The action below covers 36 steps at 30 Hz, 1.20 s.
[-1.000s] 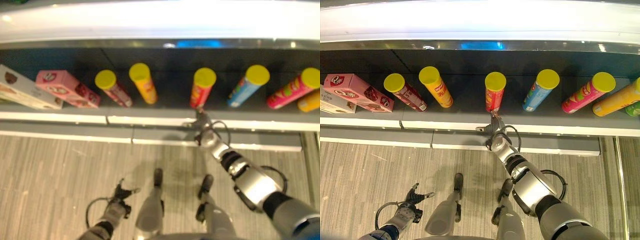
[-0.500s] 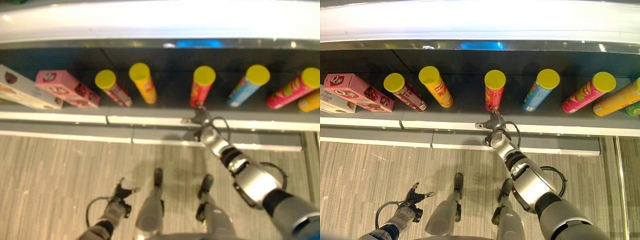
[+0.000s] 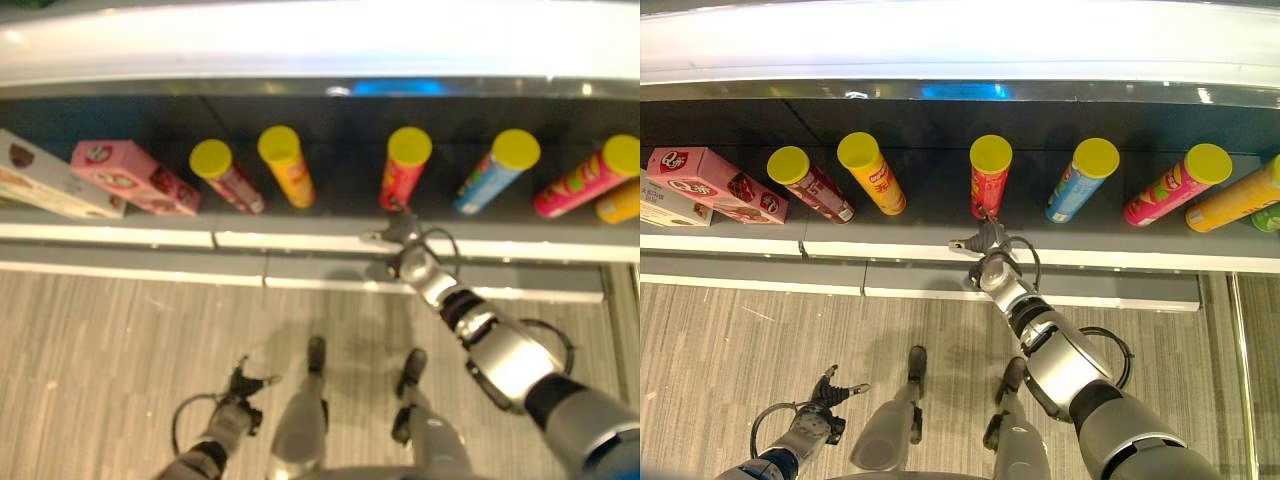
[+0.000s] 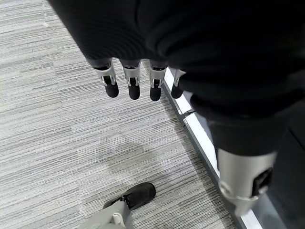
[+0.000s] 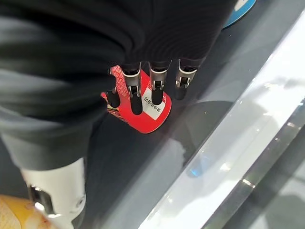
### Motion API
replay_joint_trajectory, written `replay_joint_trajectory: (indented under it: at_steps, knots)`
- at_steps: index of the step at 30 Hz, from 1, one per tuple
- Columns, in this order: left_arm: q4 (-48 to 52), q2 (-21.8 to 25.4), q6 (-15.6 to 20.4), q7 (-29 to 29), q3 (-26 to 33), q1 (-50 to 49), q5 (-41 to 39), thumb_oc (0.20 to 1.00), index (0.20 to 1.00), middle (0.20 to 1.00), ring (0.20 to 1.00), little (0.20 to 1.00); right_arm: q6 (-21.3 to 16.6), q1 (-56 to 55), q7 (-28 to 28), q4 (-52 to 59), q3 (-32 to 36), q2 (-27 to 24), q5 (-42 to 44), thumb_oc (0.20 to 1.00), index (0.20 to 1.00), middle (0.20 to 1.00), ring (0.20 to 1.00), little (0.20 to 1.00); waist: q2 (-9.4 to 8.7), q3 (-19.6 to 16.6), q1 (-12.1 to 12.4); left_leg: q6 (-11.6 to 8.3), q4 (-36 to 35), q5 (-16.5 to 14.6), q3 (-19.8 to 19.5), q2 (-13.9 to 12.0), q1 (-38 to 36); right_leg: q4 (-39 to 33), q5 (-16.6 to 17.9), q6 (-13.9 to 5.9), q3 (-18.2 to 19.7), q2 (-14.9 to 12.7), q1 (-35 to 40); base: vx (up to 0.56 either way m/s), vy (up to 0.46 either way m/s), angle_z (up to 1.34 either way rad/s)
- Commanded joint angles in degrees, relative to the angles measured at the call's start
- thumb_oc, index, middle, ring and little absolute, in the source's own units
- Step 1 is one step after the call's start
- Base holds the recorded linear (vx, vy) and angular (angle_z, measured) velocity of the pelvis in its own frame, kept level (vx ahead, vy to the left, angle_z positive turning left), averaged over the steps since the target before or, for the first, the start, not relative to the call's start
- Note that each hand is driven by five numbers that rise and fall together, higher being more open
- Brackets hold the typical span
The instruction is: Put the goods on the table back onto the shelves and tidy them up.
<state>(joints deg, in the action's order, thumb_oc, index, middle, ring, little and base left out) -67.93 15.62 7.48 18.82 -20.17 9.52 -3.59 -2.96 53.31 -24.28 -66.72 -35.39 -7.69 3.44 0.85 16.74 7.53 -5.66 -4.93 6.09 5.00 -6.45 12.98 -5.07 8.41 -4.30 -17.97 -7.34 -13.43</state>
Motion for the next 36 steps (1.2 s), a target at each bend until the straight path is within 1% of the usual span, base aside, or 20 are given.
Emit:
replay_joint_trajectory:
  at_steps: [1,5,10,16,17,18,19,20,22,23,26,27,28,29,31,32,33,34,35,36]
  knots:
    - [-2.1,2.5,0.3,0.3,-1.9,2.5,-1.2,1.0,1.0,1.0,1.0,1.0,-2.1,3.0,-0.5,0.7,-0.1,1.3,0.1,1.0,1.0,1.0,1.0,1.0,-1.76,0.5,0.6,0.8,-0.1,-2.9,0.9,2.4,-0.8,1.7,-1.0,-4.47,4.2,-2.5,0.8,0.0,0.0,0.0]
    - [-2.0,2.1,0.2,0.3,-1.1,2.4,-1.0,1.0,1.0,1.0,1.0,1.0,-2.5,-0.5,-0.1,5.2,-0.8,0.0,-0.5,1.0,1.0,1.0,1.0,1.0,-2.08,0.4,-0.2,0.78,-0.1,-3.1,1.2,2.4,-1.1,1.6,-1.0,-4.51,4.4,-2.5,1.0,0.0,0.0,0.0]
    - [-1.8,1.6,-0.2,0.1,0.5,1.7,-0.1,1.0,1.0,1.0,1.0,1.0,-3.1,-8.8,1.9,15.1,-3.3,-2.0,-2.6,1.0,1.0,1.0,1.0,1.0,-2.92,-0.2,-2.1,0.78,-0.1,-3.7,2.1,2.3,-1.9,1.7,-1.0,-4.65,4.7,-2.6,1.4,0.0,0.0,0.0]
    - [-1.8,1.6,-0.2,0.1,0.5,1.7,-0.1,1.0,1.0,1.0,1.0,1.0,-3.1,-8.8,1.9,15.1,-3.3,-2.0,-2.6,1.0,1.0,1.0,1.0,1.0,-2.92,-0.2,-2.1,0.78,-0.1,-3.7,2.1,2.3,-1.9,1.7,-1.0,-4.65,4.7,-2.6,1.4,0.0,0.0,0.0]
    - [-1.7,1.4,-0.2,0.2,0.9,1.6,0.1,1.0,1.0,1.0,1.0,1.0,-3.4,-10.8,2.5,17.4,-3.7,-2.7,-3.0,1.0,1.0,1.0,1.0,1.0,-3.17,-0.2,-2.7,0.77,-0.1,-3.8,2.2,2.3,-2.1,1.7,-1.1,-4.69,4.8,-2.6,1.6,0.0,0.0,0.0]
    - [-1.7,1.2,-0.4,0.1,1.6,1.4,0.4,1.0,1.0,1.0,1.0,1.0,-3.6,-14.3,3.6,21.9,-4.5,-4.1,-4.0,1.0,1.0,1.0,1.0,1.0,-3.56,-0.4,-3.6,0.8,-0.1,-4.1,2.6,2.2,-2.6,1.7,-1.1,-4.77,5.1,-2.6,1.8,0.0,0.0,0.0]
    - [-1.5,0.8,-0.8,-0.3,5.4,-1.1,2.5,1.0,1.0,1.0,1.0,1.0,-4.4,-30.3,8.4,33.1,-1.2,-12.2,-7.4,1.0,1.0,1.0,1.0,1.0,-4.83,-2.3,-6.7,0.83,-0.1,-5.2,3.6,2.2,-5.4,1.7,-1.8,-5.15,5.5,-2.5,4.1,0.0,0.0,0.0]
    - [-1.4,0.8,-0.8,-0.3,5.3,-1.2,2.5,1.0,1.0,1.0,1.0,1.0,-4.3,-30.4,8.4,33.2,-1.2,-12.3,-7.5,1.0,1.0,1.0,1.0,1.0,-4.81,-2.4,-6.7,0.83,-0.1,-5.2,3.6,2.2,-5.4,1.7,-1.8,-5.15,5.5,-2.5,4.2,0.04,-0.005,-0.02]
    - [-1.3,0.5,-0.6,-0.8,6.4,-2.7,3.2,1.0,1.0,1.0,1.0,1.0,-3.9,-37.7,9.1,31.4,1.0,-14.8,-12.4,1.0,1.0,1.0,1.0,1.0,-4.86,-4.2,-8.2,0.91,-0.1,-5.5,4.2,2.2,-7.2,1.9,-2.1,-5.35,5.6,-2.3,5.8,0.02,0.016,-0.18]
    - [-1.3,0.5,-0.6,-0.7,6.4,-2.8,3.2,1.0,1.0,1.0,1.0,1.0,-3.9,-37.8,9.0,31.4,1.0,-14.8,-12.4,1.0,1.0,1.0,1.0,1.0,-4.85,-4.2,-8.2,0.9,-0.1,-5.5,4.2,2.2,-7.3,1.8,-2.1,-5.36,5.6,-2.3,5.8,0.01,0.011,-0.25]
    - [-1.8,-0.3,-0.6,-1.8,6.5,-3.6,3.8,1.0,1.0,1.0,1.0,1.0,-2.4,-43.5,9.3,21.0,2.8,-13.1,-18.5,1.0,1.0,1.0,1.0,1.0,-4.67,-6.5,-9.3,1.01,-0.1,-5.8,5.0,2.2,-9.7,2.2,-2.6,-5.51,5.9,-1.9,7.6,0.0,0.025,-0.25]
    - [-1.8,-0.3,-0.6,-1.8,6.5,-3.6,3.8,1.0,1.0,1.0,1.0,1.0,-2.4,-43.5,9.3,21.0,2.8,-13.1,-18.5,1.0,1.0,1.0,1.0,1.0,-4.68,-6.6,-9.3,1.01,-0.1,-5.8,5.0,2.2,-9.6,2.2,-2.5,-5.51,5.9,-1.9,7.6,0.01,0.057,-0.14]
    - [-2.1,-0.9,-0.4,-4.0,5.7,-4.0,3.9,1.0,1.0,1.0,1.0,1.0,-1.1,-47.5,11.0,7.5,6.6,-8.6,-16.4,1.0,1.0,1.0,1.0,1.0,-4.44,-9.0,-10.0,1.28,-0.1,-6.3,5.6,2.3,-12.0,2.6,-2.9,-5.51,6.5,-1.7,9.1,0.02,0.042,-0.14]
    - [-2.1,-0.9,-0.4,-4.0,5.7,-4.0,3.8,1.0,1.0,1.0,1.0,1.0,-1.1,-47.4,11.0,7.4,6.6,-8.5,-16.4,1.0,1.0,1.0,1.0,1.0,-4.51,-9.2,-10.0,1.3,-0.1,-6.1,5.6,2.4,-11.8,2.6,-2.8,-5.49,6.5,-1.8,8.9,0.04,0.062,-0.14]
    - [-3.0,-2.0,-0.5,-7.0,4.8,-4.7,3.6,1.0,1.0,1.0,1.0,1.0,-0.2,-51.0,12.8,-3.3,13.4,-5.3,-9.3,1.0,1.0,1.0,1.0,1.0,-4.33,-11.8,-11.2,1.73,-0.1,-7.2,6.6,2.7,-14.6,2.5,-3.0,-5.55,7.7,-1.6,10.8,0.04,0.058,-0.29]
    - [-3.0,-2.0,-0.5,-7.0,4.8,-4.7,3.6,1.0,1.0,1.0,1.0,1.0,-0.2,-50.9,12.8,-3.3,13.4,-5.3,-9.3,1.0,1.0,1.0,1.0,1.0,-4.36,-11.9,-11.2,1.74,-0.1,-7.1,6.6,2.7,-14.4,2.5,-2.9,-5.54,7.7,-1.6,10.6,0.05,0.072,-0.32]
    - [-3.9,-2.7,-1.0,-9.0,4.6,-5.4,3.4,1.0,1.0,1.0,1.0,1.0,1.0,-52.5,13.8,-9.6,18.5,-4.4,-5.5,1.0,1.0,1.0,1.0,1.0,-4.08,-13.4,-11.9,2.0,-0.1,-7.9,7.2,2.8,-16.2,2.4,-3.2,-5.67,8.6,-1.7,11.6,0.02,0.034,-0.12]
    - [-3.9,-2.7,-1.0,-9.0,4.6,-5.4,3.4,1.0,1.0,1.0,1.0,1.0,1.0,-52.5,13.8,-9.6,18.5,-4.4,-5.5,1.0,1.0,1.0,1.0,1.0,-4.11,-13.6,-11.9,2.0,-0.1,-7.8,7.3,2.8,-16.0,2.4,-3.1,-5.66,8.6,-1.7,11.5,0.04,0.055,-0.3]
    - [-4.2,-2.9,-1.1,-9.6,4.4,-5.5,3.1,1.0,1.0,1.0,1.0,1.0,1.3,-52.9,13.9,-11.6,21.6,-4.5,-2.3,1.0,1.0,1.0,1.0,1.0,-3.92,-14.2,-12.4,2.16,-0.1,-8.1,7.6,2.9,-16.7,2.5,-3.1,-5.72,9.2,-1.7,11.8,0.06,0.062,-0.31]
    - [-4.3,-3.3,-1.3,-11.1,3.6,-5.6,3.0,1.0,1.0,1.0,1.0,1.0,1.4,-54.5,15.0,-13.2,25.7,-4.8,2.5,1.0,1.0,1.0,1.0,1.0,-3.5,-15.2,-13.8,2.38,-0.1,-8.6,8.5,3.2,-17.9,2.6,-3.0,-5.85,10.0,-1.9,12.2,0.06,0.063,-0.35]
